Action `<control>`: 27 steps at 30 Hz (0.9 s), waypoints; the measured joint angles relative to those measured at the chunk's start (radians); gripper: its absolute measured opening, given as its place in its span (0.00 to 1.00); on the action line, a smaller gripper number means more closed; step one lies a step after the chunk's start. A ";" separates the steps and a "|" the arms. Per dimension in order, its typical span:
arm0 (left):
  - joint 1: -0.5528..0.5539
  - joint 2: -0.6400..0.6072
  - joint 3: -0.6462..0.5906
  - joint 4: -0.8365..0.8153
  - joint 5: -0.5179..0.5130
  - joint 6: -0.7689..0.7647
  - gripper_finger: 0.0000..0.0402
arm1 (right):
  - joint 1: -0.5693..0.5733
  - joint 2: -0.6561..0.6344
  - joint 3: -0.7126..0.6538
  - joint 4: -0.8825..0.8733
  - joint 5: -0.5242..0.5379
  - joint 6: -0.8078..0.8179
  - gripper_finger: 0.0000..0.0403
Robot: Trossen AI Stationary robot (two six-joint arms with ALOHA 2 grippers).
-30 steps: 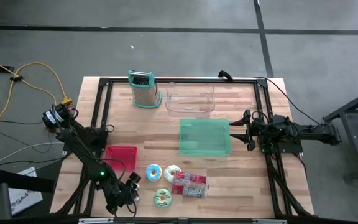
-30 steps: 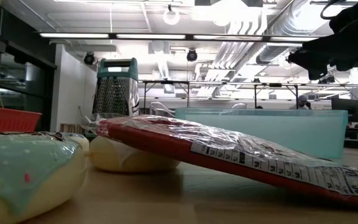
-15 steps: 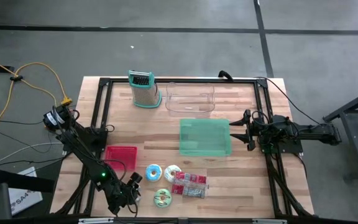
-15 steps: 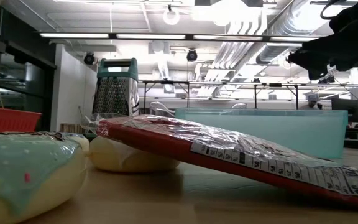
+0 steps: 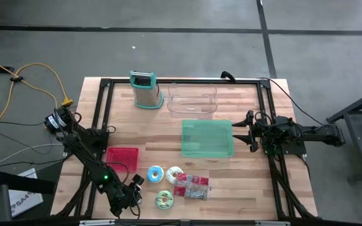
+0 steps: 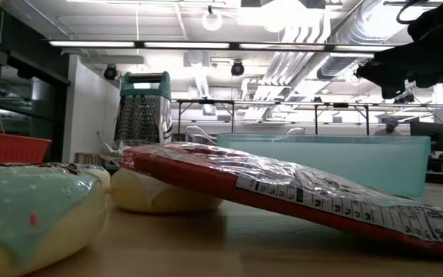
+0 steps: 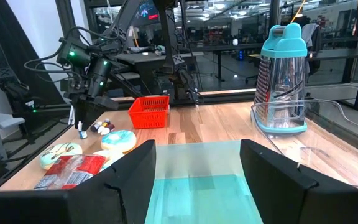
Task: Pick & Place Food Item
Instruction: Put the right black food coloring bottle into the red bin
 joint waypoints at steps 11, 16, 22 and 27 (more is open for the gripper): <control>0.001 0.000 0.000 0.010 0.000 0.000 0.29 | 0.000 0.000 0.000 0.000 0.000 0.000 0.55; 0.001 0.000 0.000 0.010 0.000 0.000 0.22 | 0.000 0.000 0.000 0.000 0.000 0.000 0.55; 0.001 -0.001 0.000 0.011 -0.001 0.001 0.16 | 0.000 0.000 0.000 0.000 0.000 0.000 0.55; 0.001 -0.005 0.000 0.013 0.008 0.002 0.15 | 0.000 0.000 0.000 0.000 0.000 0.000 0.55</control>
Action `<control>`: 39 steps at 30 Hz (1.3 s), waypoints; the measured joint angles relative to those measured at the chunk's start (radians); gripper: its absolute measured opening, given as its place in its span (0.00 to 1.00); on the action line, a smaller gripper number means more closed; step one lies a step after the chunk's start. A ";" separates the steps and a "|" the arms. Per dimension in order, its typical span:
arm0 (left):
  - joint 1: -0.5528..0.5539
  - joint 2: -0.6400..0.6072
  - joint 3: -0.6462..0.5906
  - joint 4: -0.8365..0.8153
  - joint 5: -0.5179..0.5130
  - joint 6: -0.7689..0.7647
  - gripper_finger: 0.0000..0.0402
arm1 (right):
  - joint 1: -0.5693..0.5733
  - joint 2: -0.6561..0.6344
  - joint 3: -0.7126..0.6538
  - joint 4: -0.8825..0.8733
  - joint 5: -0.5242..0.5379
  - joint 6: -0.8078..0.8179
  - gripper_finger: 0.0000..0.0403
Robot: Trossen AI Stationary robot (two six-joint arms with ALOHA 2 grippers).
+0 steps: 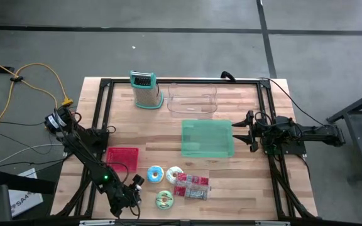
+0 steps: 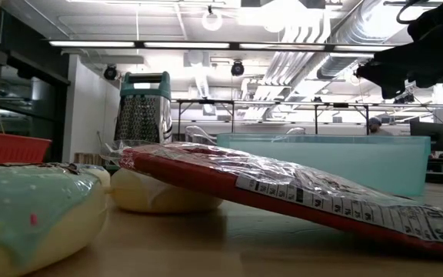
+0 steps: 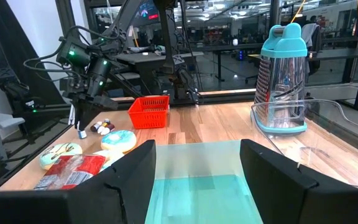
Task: Pick & Place Food Item
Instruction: Put the right black food coloring bottle into the red bin
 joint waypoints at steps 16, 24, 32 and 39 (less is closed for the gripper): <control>0.054 -0.450 -0.001 -0.331 -0.055 0.020 0.15 | 0.000 0.000 0.000 0.001 0.000 0.000 0.55; 0.053 -0.544 -0.001 -0.442 -0.120 0.000 0.14 | 0.000 0.000 0.000 0.001 0.000 0.000 0.55; 0.053 -0.544 -0.001 -0.568 -0.252 -0.263 0.14 | 0.000 0.000 0.000 0.001 0.000 0.000 0.55; 0.053 -0.559 0.000 -0.778 -0.438 -0.598 0.14 | 0.000 0.000 0.000 0.001 0.000 0.000 0.55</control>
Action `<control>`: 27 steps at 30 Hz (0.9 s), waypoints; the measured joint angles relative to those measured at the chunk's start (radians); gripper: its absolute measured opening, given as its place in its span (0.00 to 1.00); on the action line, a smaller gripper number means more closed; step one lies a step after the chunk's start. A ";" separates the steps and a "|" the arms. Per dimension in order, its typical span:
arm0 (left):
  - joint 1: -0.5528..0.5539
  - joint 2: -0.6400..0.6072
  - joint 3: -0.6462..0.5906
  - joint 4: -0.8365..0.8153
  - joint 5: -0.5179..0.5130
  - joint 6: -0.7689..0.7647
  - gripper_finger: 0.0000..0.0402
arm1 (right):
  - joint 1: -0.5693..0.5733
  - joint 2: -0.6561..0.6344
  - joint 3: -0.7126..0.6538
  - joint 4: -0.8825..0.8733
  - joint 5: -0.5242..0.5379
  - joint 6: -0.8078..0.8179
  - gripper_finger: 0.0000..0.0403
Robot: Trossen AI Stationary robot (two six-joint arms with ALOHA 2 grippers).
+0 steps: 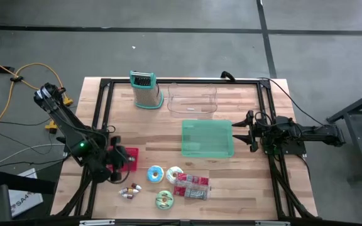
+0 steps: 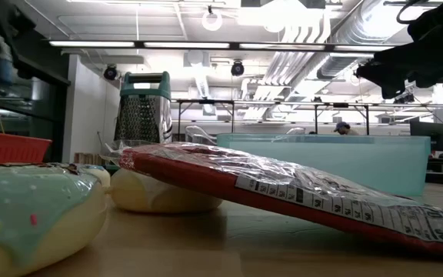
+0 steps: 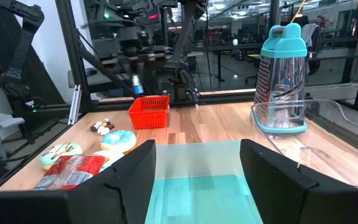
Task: Pick & Place Food Item
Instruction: Put the right black food coloring bottle into the red bin
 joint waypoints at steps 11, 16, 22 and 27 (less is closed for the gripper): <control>0.019 0.004 -0.020 -0.215 -0.055 -0.375 0.16 | 0.000 0.000 0.000 0.000 0.000 0.000 0.55; 0.024 0.041 -0.085 -0.161 -0.021 -0.457 0.16 | 0.000 0.000 0.000 0.000 0.000 0.000 0.55; 0.024 0.089 -0.153 0.032 0.004 -0.460 0.16 | 0.000 0.000 0.000 0.000 0.000 0.000 0.55; 0.024 0.142 -0.193 0.084 0.007 -0.496 0.17 | 0.000 0.000 0.000 0.000 0.000 0.000 0.55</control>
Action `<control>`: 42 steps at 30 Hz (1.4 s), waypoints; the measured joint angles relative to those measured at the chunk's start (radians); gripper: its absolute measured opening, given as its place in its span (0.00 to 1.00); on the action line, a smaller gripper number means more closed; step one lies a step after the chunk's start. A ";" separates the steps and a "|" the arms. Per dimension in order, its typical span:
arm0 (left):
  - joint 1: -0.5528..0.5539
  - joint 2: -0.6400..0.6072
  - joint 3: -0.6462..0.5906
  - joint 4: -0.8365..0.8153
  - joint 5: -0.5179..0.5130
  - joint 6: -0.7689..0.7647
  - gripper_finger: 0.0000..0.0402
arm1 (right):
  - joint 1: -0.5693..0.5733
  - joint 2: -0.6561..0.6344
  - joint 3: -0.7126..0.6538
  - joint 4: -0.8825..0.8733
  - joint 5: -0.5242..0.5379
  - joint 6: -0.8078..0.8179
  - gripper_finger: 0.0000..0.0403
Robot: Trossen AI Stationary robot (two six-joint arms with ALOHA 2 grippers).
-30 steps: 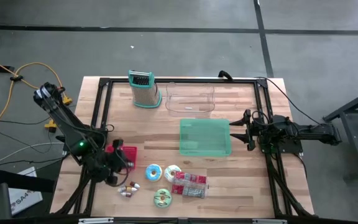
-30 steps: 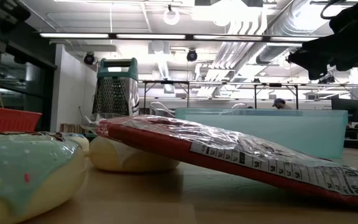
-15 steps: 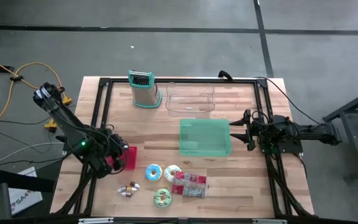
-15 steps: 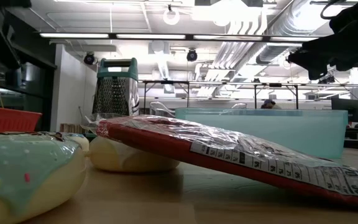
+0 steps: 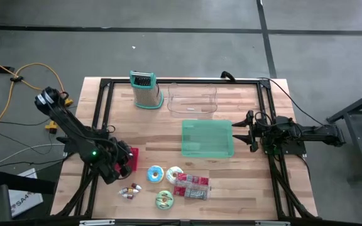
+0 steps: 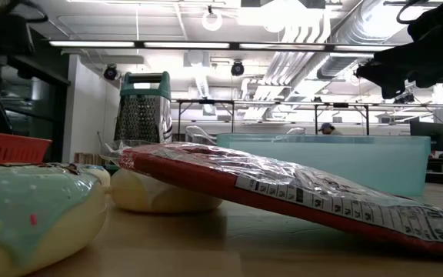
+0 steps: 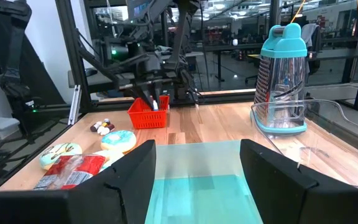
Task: Pick & Place Food Item
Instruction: Put the right black food coloring bottle into the red bin
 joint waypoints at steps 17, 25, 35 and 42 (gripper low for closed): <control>0.000 0.078 -0.003 0.059 0.049 -0.009 0.17 | 0.000 0.000 0.000 0.000 0.000 0.000 0.55; -0.001 0.077 -0.003 0.062 0.061 -0.003 0.20 | 0.000 0.000 0.000 0.000 0.000 0.000 0.55; -0.008 0.077 -0.003 0.062 0.064 -0.002 0.28 | 0.000 0.000 0.000 0.000 0.000 0.000 0.55; -0.009 0.066 -0.003 0.062 0.054 0.016 0.28 | 0.000 0.000 0.000 0.000 0.000 0.000 0.55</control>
